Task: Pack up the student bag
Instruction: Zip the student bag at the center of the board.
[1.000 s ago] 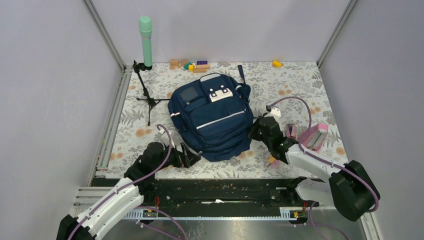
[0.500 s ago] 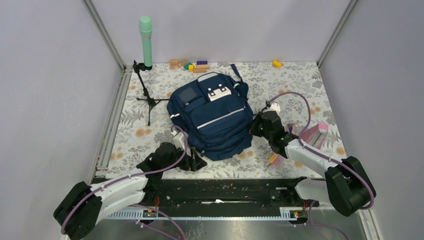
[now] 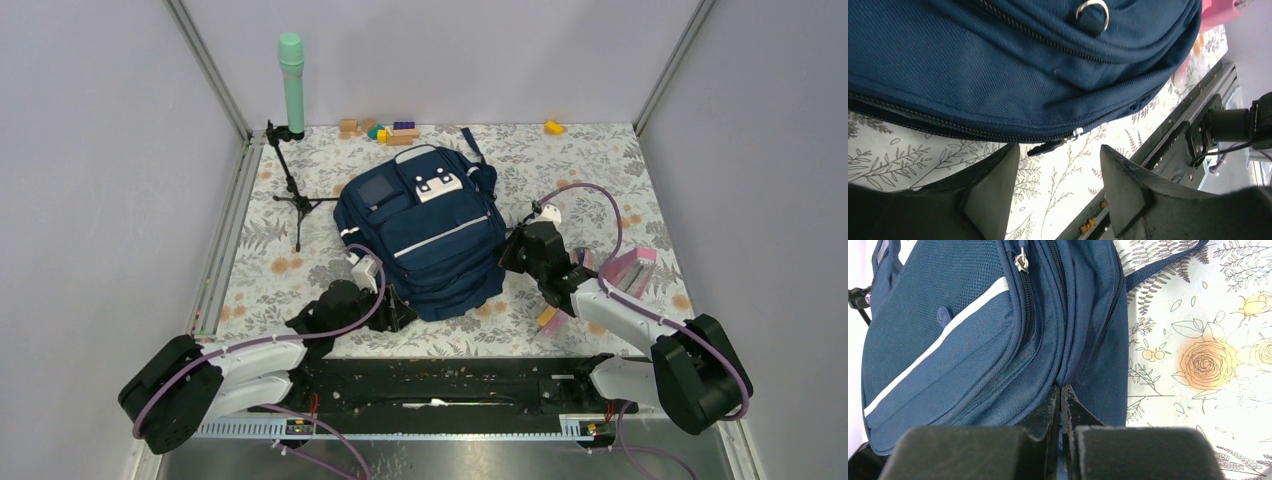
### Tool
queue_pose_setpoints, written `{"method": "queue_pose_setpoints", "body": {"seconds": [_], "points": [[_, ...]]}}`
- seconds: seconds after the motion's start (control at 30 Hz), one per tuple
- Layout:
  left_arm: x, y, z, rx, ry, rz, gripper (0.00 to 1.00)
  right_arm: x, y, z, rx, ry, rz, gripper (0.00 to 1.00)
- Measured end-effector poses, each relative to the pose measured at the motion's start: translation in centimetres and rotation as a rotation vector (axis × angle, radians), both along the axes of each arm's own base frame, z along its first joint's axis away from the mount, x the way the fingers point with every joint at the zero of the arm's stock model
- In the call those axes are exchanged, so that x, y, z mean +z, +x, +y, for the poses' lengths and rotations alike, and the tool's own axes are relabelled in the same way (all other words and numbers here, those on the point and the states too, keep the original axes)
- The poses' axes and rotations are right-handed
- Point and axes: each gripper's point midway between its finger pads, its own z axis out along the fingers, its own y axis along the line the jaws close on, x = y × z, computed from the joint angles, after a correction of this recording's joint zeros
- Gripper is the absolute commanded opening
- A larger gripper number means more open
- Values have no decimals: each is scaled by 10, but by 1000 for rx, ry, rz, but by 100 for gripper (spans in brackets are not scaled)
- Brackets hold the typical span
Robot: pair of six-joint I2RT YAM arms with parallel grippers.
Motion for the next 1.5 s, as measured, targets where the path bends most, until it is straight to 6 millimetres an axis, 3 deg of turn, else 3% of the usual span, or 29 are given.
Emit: {"method": "queue_pose_setpoints", "body": {"seconds": [0.2, 0.4, 0.57, 0.73, 1.23, 1.5], "points": [[8, 9, -2, 48, -28, -16, 53, 3, 0, 0, 0, 4, -7, 0], [3, 10, -2, 68, -22, 13, 43, 3, 0, 0, 0, 5, -7, 0], [3, 13, -2, 90, -23, 22, 17, 3, 0, 0, 0, 5, -7, 0], [2, 14, 0, 105, -20, 24, 1, 3, 0, 0, 0, 6, -9, 0], [1, 18, 8, 171, 54, 76, 0, 7, 0, -4, 3, -13, -22, 0], [11, 20, 18, 214, 64, 59, 0, 9, 1, -9, 5, -7, -25, 0]]}}
